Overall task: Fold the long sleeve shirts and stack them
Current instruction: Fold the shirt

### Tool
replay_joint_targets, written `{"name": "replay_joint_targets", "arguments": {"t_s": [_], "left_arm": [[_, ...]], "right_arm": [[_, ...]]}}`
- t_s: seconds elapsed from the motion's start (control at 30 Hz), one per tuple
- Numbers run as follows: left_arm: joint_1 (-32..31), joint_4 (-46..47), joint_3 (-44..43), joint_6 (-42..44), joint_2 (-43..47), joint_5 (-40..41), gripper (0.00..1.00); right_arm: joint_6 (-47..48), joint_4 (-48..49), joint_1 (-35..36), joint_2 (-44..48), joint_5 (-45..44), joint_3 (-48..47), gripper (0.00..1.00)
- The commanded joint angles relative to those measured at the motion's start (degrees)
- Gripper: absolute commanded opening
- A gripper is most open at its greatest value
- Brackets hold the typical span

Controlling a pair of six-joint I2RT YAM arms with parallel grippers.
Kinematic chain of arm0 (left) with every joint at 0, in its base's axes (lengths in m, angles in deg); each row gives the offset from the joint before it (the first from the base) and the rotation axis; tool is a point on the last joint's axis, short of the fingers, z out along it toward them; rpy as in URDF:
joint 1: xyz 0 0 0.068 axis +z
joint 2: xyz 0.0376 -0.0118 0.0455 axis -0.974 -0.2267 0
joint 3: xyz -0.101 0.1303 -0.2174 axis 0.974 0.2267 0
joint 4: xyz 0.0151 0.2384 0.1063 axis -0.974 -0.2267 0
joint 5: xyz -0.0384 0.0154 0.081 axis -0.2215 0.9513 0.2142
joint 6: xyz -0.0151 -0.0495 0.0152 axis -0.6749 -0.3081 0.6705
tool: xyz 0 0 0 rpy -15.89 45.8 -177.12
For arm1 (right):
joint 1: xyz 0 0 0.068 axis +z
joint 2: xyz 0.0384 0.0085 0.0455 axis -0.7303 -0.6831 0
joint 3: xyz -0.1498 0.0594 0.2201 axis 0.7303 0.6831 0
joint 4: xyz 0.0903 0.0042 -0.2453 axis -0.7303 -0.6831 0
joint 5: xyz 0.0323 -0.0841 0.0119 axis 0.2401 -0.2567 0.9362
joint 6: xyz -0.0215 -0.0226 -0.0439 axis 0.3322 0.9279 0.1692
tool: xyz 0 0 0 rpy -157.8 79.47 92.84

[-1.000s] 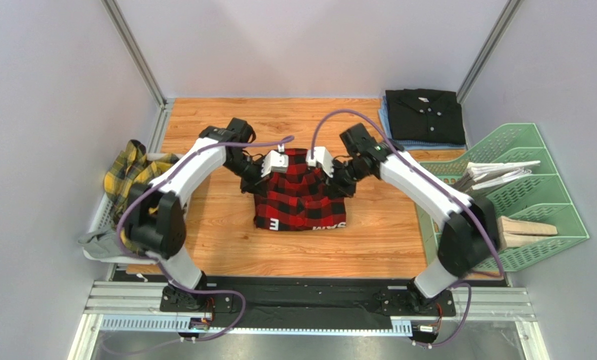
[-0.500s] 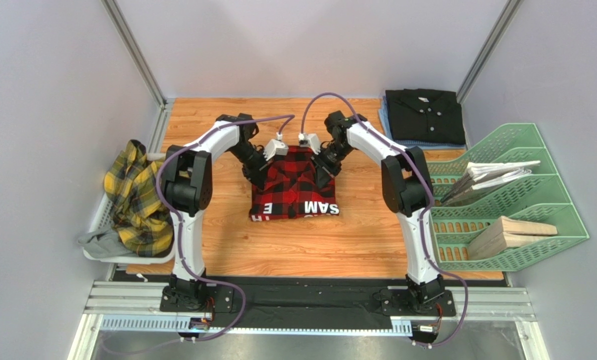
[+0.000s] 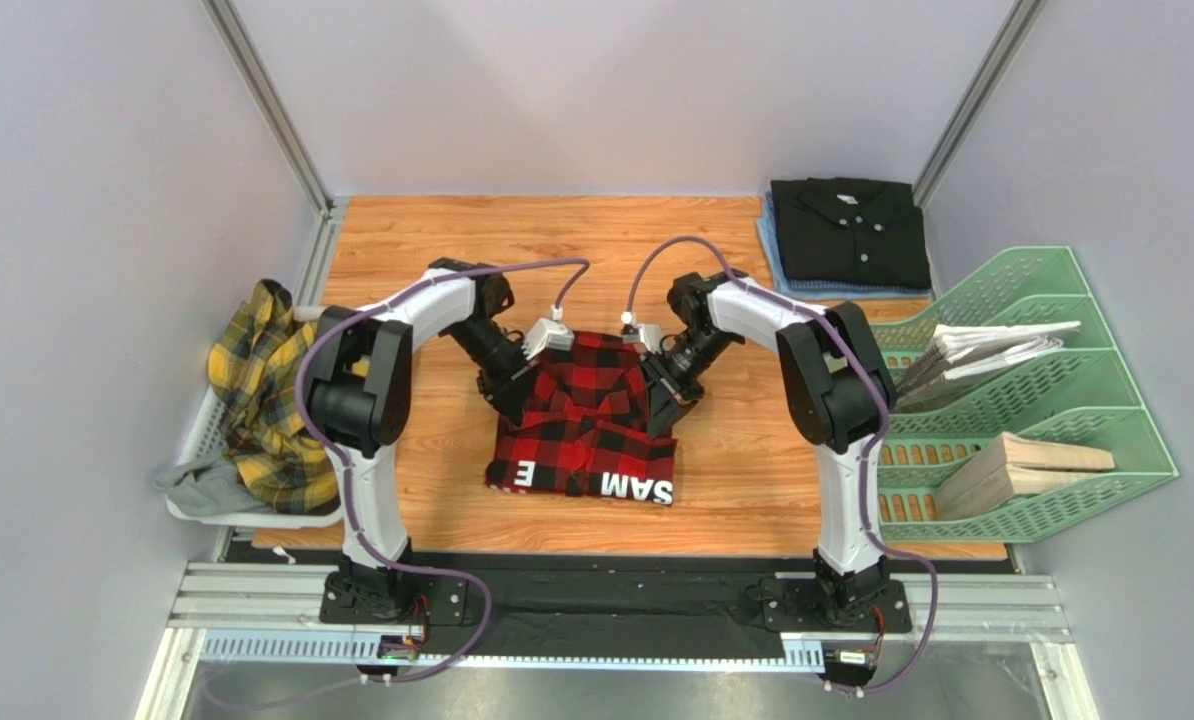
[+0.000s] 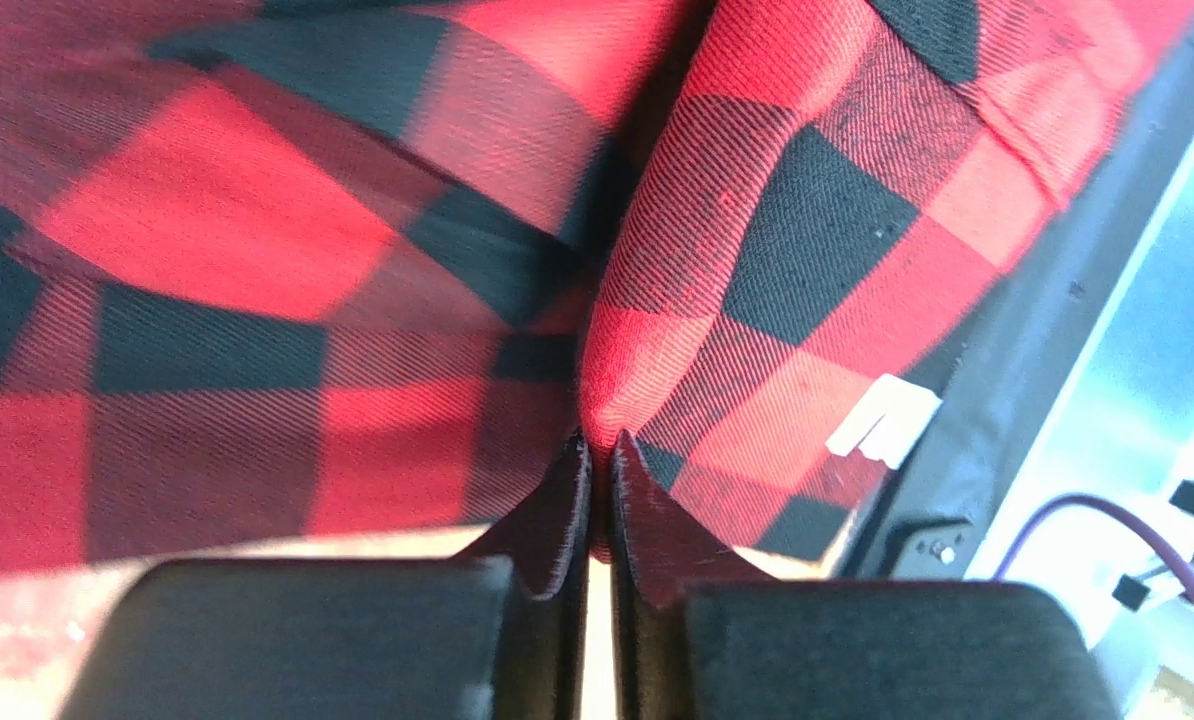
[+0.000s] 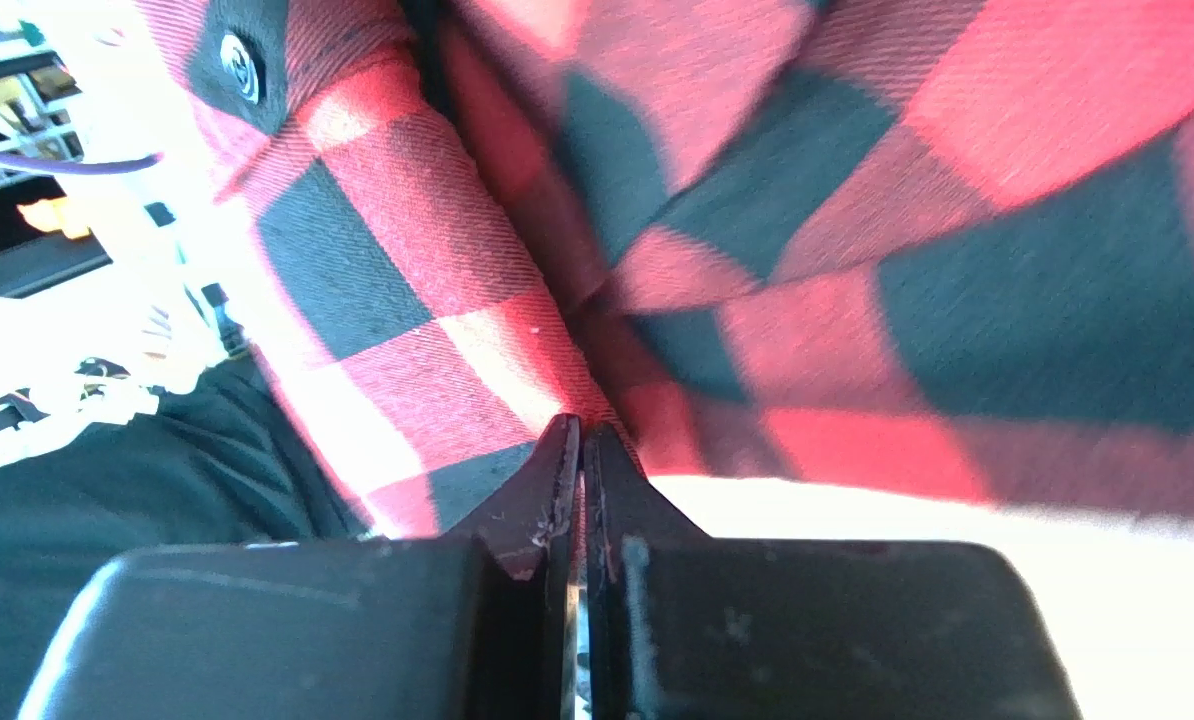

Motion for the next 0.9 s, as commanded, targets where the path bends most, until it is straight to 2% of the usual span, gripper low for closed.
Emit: {"name": "replay_joint_targets", "arguments": {"t_s": [0.0, 0.07, 0.13, 0.17, 0.2, 0.43, 0.53, 0.6, 0.87], "left_arm": [[2.3, -1.2, 0.4, 3.7, 7.5, -7.3, 0.24], [3.7, -0.7, -0.4, 4.6, 9.7, -10.2, 0.32], [4.6, -0.5, -1.5, 6.6, 11.4, -12.9, 0.44], [4.6, -0.3, -1.7, 7.0, 12.0, -13.8, 0.53], [4.4, 0.4, -1.8, 7.4, 12.6, -14.4, 0.59], [-2.3, 5.1, -0.8, 6.6, 14.1, -13.7, 0.62], [-6.8, 6.9, -0.9, 7.5, 12.0, -12.3, 0.62], [-9.3, 8.3, -1.4, 6.4, 9.9, -10.3, 0.62], [-12.4, 5.3, -1.8, 9.4, 5.3, -9.0, 0.62]], "right_arm": [[-3.1, -0.5, -0.4, 6.4, 3.9, -0.9, 0.2], [-3.6, -1.3, -1.2, 7.1, 5.8, -3.9, 0.29], [-4.1, -1.6, -1.6, 6.9, 7.4, -6.1, 0.37], [-4.2, -1.9, -1.5, 6.0, 7.7, -8.1, 0.41], [-4.5, -1.8, -1.6, 5.4, 8.0, -9.3, 0.41], [-8.6, 1.4, -1.5, -4.0, 10.2, -20.3, 0.37], [-10.9, 2.4, -1.3, -9.5, 12.9, -25.2, 0.32], [-12.1, 3.0, -1.2, -13.3, 14.6, -28.0, 0.24], [-14.8, 9.6, -0.6, -16.1, 15.5, -27.3, 0.21]]}}
